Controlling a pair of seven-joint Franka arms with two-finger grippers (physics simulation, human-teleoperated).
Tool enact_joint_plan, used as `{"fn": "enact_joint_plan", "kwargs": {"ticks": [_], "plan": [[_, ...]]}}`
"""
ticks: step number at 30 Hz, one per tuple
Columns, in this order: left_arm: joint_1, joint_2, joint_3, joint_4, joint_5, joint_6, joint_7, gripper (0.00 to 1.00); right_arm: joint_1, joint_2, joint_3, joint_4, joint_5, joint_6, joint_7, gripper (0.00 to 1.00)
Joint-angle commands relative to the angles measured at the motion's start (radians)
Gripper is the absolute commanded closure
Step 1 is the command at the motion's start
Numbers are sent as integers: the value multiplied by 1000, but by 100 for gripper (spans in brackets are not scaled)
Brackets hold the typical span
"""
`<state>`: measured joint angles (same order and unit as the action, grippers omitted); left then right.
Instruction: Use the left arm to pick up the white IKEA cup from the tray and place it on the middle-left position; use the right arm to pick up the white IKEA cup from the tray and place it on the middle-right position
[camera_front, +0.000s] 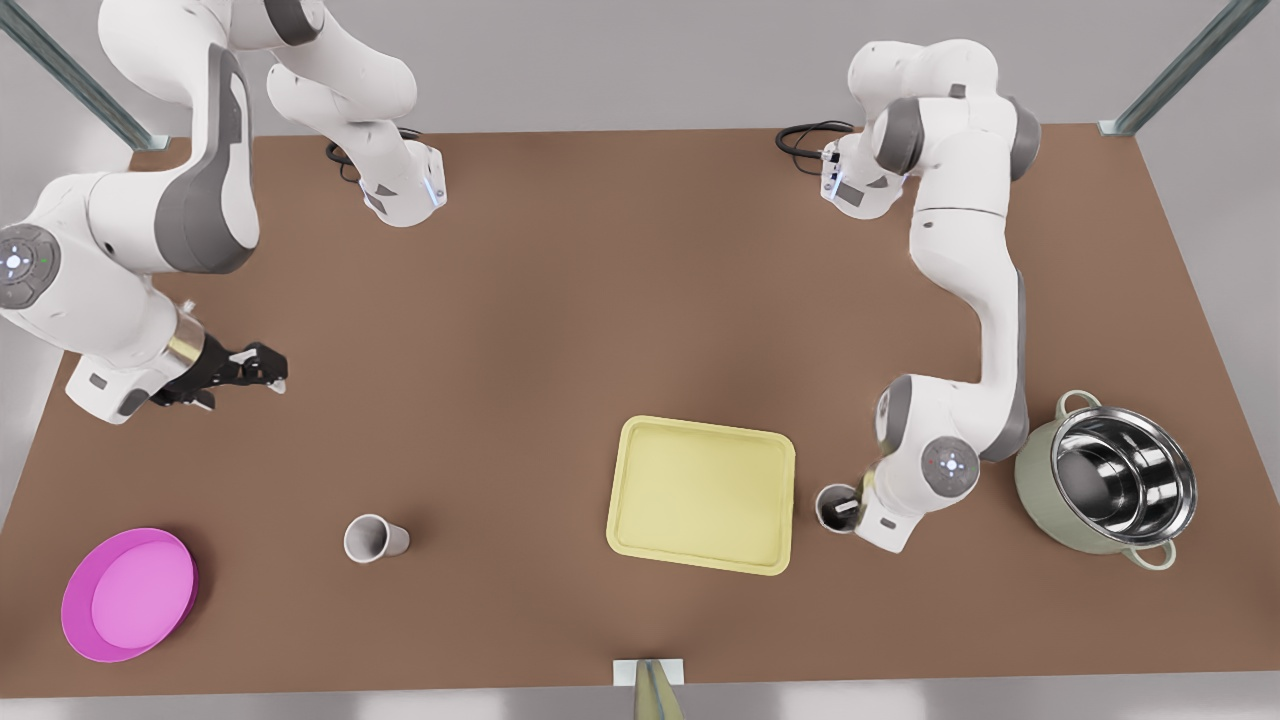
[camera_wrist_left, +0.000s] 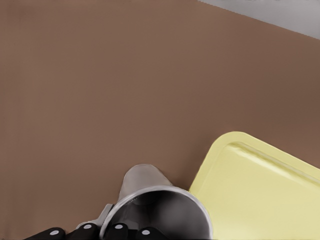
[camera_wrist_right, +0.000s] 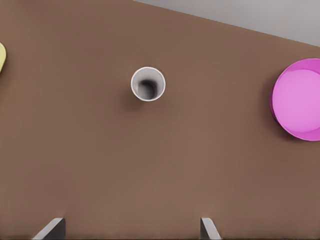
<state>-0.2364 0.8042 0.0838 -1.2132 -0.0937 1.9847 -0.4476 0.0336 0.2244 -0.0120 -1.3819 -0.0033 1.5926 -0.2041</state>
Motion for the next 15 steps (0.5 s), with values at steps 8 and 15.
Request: {"fn": "enact_joint_plan", "kwargs": {"ticks": [8,15], "plan": [[123,46,-6,-19,-164,126,825,94,-46,52,-5,24,9,-52,137,0],[123,101,-6,-17,-163,128,842,90,-46,53,-5,29,9,-49,137,0]]}}
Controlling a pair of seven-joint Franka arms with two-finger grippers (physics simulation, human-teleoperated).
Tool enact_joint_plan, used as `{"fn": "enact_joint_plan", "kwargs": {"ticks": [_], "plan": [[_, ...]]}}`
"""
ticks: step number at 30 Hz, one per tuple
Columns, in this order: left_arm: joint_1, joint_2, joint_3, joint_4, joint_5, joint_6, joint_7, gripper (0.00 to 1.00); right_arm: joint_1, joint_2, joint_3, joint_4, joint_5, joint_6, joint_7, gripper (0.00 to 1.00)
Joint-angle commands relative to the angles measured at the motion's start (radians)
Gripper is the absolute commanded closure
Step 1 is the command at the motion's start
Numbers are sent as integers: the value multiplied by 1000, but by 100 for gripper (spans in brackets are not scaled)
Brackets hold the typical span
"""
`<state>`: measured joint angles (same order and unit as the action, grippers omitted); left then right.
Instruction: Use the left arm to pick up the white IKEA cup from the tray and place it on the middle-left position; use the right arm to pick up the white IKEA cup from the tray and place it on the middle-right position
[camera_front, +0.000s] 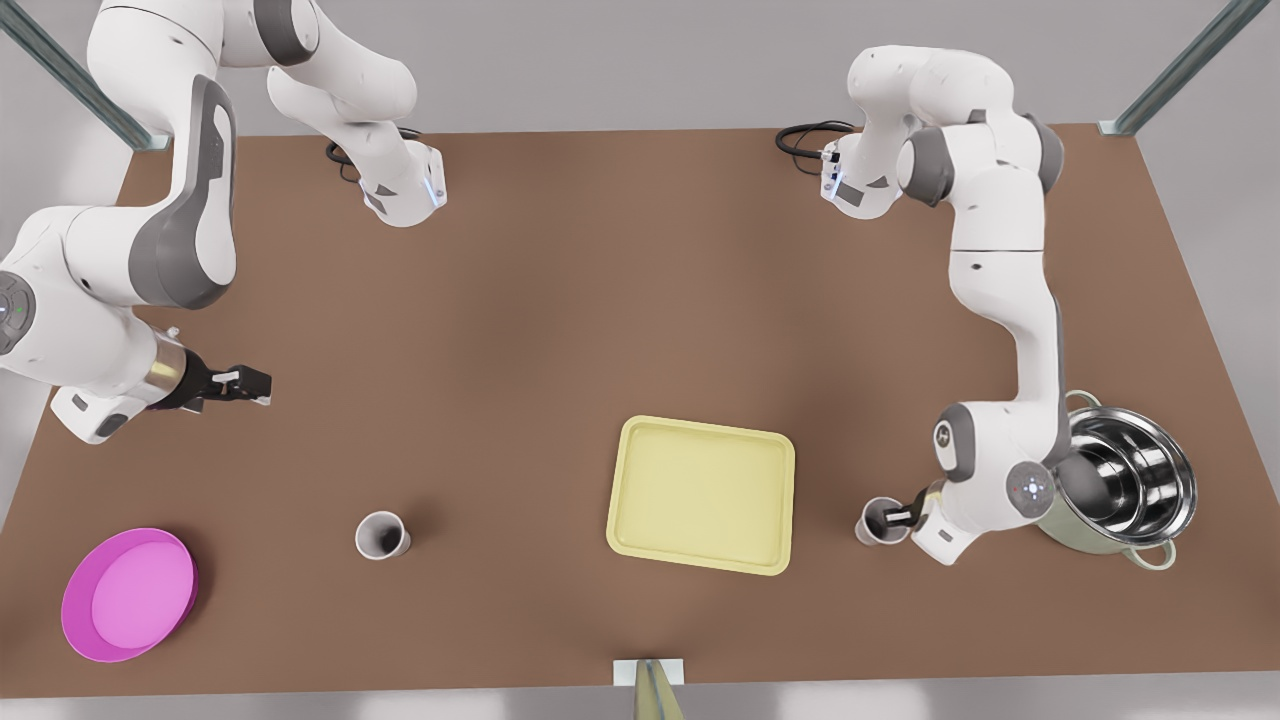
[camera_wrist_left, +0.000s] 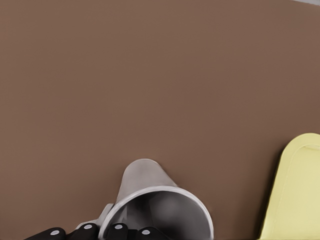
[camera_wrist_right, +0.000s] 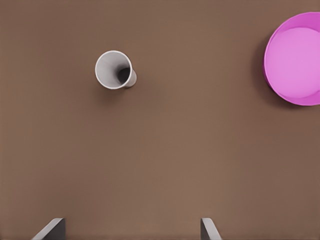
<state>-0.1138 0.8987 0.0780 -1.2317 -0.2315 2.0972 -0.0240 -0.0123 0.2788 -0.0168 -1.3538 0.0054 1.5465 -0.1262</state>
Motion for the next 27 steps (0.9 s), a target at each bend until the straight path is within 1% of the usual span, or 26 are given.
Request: {"fn": "enact_joint_plan", "kwargs": {"ticks": [1,2,7,9,10,11,12,13,14,15,16,17,18,21,27], "plan": [[0,6,0,1,-25,14,418,87,0,-1,0,1,1,-3,59,0],[0,5,0,1,-25,14,420,0,0,0,0,1,1,-3,57,0],[-1,2,0,11,-17,11,418,0,0,2,1,4,1,26,57,0],[-1,-17,8,12,-12,-38,415,0,0,7,1,4,1,41,59,0],[0,-67,19,12,-8,-132,414,0,0,8,1,4,1,53,60,0],[-3,-116,52,15,-6,-227,415,0,0,8,1,4,1,55,59,0],[-3,-187,57,15,40,-290,412,0,0,8,1,4,-1,55,59,0],[-1,-242,60,15,32,-342,319,0,0,7,1,4,-1,55,56,0],[2,-302,60,15,-31,-419,73,0,0,7,1,4,-4,55,56,0],[-4,-378,52,15,-28,-506,-24,0,0,7,0,4,-4,55,56,0],[-13,-472,46,-24,44,-534,-25,0,0,7,-2,4,-4,60,56,0],[-52,-544,46,-104,133,-519,-25,0,0,7,0,4,-4,63,57,0],[-55,-745,43,-419,152,-305,16,0,-2,7,-2,13,-7,70,56,0],[-47,-736,49,-413,141,-256,9,0,-2,7,-3,18,-7,76,57,0],[-49,-736,49,-413,139,-264,-2,0,0,10,-3,18,-7,87,57,0]]}}
